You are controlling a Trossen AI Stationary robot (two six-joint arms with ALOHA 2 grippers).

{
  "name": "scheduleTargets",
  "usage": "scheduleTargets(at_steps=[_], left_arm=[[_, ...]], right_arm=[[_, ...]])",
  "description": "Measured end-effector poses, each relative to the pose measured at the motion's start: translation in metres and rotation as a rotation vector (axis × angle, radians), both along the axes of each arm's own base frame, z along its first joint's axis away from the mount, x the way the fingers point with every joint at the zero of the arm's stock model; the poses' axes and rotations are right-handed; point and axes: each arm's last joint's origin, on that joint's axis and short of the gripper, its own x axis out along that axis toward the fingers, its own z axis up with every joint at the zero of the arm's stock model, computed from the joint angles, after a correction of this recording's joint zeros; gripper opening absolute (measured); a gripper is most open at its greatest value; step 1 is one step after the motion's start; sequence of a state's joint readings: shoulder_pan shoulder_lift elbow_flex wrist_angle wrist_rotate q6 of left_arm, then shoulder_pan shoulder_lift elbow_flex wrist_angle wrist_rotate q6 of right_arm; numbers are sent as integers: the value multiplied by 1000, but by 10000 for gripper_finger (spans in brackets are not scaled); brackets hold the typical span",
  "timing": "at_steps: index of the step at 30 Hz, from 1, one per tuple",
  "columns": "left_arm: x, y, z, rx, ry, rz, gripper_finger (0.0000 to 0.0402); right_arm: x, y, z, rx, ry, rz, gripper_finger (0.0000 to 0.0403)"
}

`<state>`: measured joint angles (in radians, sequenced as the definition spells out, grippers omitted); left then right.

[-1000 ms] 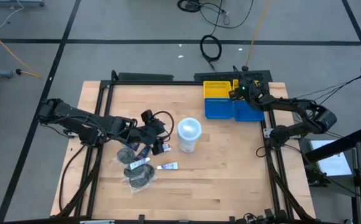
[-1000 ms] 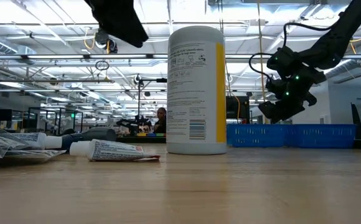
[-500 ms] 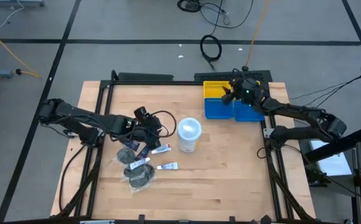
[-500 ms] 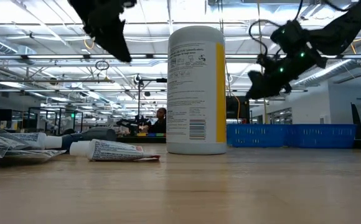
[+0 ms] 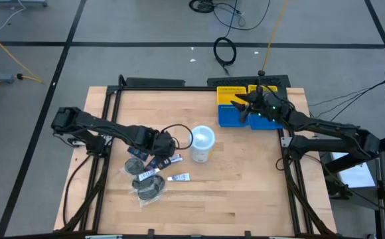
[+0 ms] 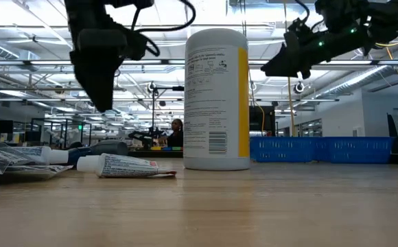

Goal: Pick & Place Travel size toiletries
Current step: Put the blue shave cream into the right blue bin

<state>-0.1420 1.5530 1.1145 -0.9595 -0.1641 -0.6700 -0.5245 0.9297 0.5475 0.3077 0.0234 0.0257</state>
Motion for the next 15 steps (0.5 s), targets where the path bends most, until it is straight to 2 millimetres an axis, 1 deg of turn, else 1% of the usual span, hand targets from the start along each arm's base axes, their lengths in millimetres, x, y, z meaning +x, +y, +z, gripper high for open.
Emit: scheduleTargets(at_steps=[4,8,15], left_arm=[[-6,-3,-5,-7,75,70,250],[-8,-2,-11,-14,96,177,250],[-12,-3,-23,-42,135,266,250]], right_arm=[[3,8,1,12,-9,36,170],[6,14,0,14,-6,70,169],[10,21,1,10,-12,107,169]])
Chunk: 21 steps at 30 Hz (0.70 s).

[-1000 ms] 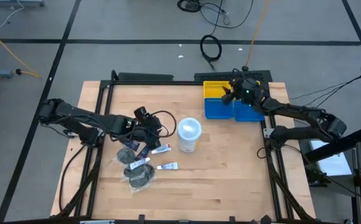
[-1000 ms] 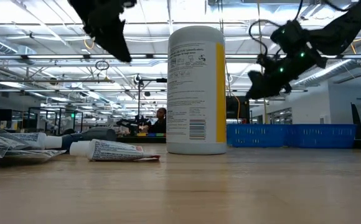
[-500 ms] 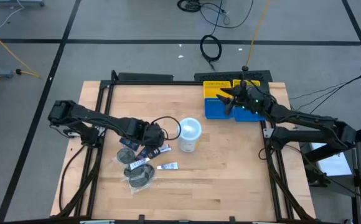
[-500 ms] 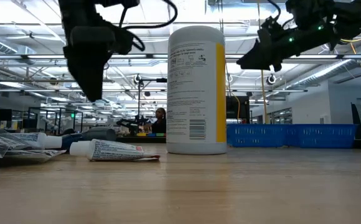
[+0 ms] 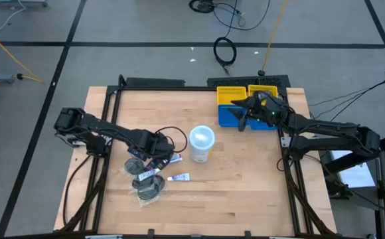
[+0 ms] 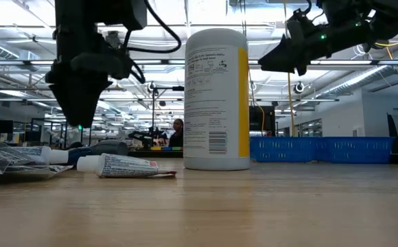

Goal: Pick & Place Travel size toiletries
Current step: Put the blue shave cream into the right blue bin

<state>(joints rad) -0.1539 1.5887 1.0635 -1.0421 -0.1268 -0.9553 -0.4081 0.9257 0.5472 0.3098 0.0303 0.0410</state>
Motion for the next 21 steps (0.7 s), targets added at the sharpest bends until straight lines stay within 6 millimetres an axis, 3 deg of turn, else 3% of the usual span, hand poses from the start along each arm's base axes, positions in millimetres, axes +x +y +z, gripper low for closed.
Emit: scheduleTargets(at_steps=[11,21], left_arm=[[-3,-1,-36,-73,-111,-22,250],[-15,3,-55,-65,-81,35,250]], right_arm=[[3,6,1,-6,-14,32,169],[3,6,2,-9,-20,31,169]])
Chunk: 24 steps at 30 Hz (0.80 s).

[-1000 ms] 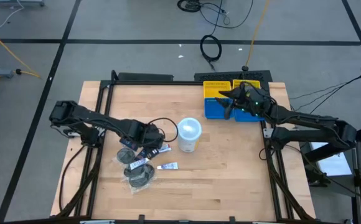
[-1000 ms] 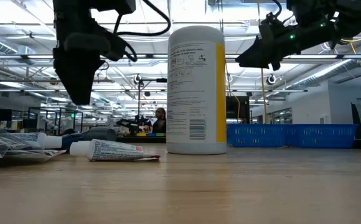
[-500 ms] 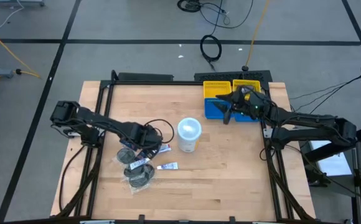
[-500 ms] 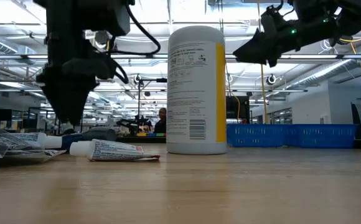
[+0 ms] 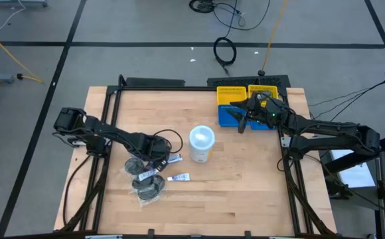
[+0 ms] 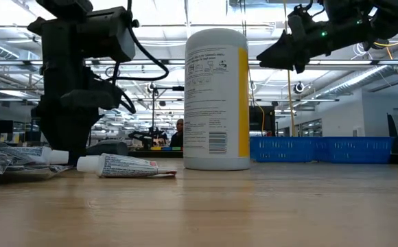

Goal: Pick & Place Travel size toiletries
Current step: Put the blue shave cream into the right blue bin

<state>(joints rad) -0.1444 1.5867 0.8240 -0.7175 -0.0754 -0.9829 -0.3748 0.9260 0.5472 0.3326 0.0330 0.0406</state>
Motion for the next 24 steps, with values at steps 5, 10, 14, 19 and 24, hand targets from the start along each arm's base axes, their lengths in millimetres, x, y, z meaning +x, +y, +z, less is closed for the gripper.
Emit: scheduleTargets(at_steps=[5,10,14,19,24], left_arm=[[2,0,-5,-7,-62,-1,222],[2,2,-5,-5,-56,5,130],[2,4,-5,-3,-55,-19,103],[2,5,-5,-4,-53,-43,103],[8,3,4,-21,-61,-56,103]], right_arm=[[0,0,1,-3,-8,0,169],[0,0,1,-3,-8,0,169],[0,0,1,-3,-8,0,169],[0,0,1,-3,-8,0,169],[0,0,1,-3,-7,0,169]])
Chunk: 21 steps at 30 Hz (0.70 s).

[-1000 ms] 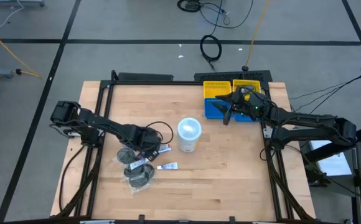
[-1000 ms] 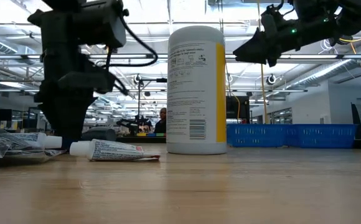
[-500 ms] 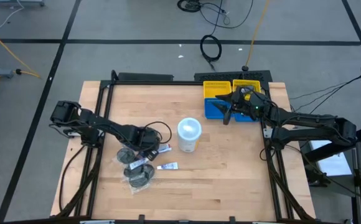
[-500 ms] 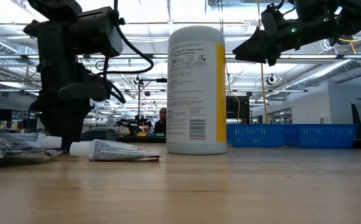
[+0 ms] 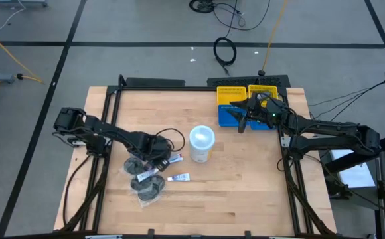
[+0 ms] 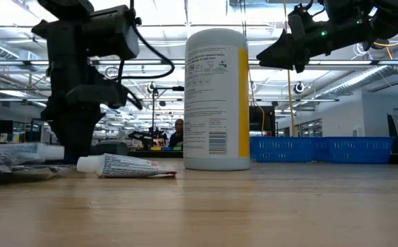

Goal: Pick & Place Travel size toiletries
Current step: Put the blue shave cream into the right blue bin

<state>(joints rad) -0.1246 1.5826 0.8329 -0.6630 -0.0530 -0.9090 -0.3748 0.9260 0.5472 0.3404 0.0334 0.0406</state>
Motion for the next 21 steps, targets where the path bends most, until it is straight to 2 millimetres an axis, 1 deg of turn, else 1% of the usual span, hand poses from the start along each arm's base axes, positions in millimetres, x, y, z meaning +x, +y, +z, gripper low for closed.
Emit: scheduleTargets(at_steps=[7,12,21], left_arm=[[12,-1,21,26,-22,-57,103],[20,-1,41,87,-23,-87,103],[28,-2,85,210,-32,-136,103]], right_arm=[[0,0,0,0,1,0,169],[0,0,0,0,1,0,169],[0,0,0,0,1,0,169]])
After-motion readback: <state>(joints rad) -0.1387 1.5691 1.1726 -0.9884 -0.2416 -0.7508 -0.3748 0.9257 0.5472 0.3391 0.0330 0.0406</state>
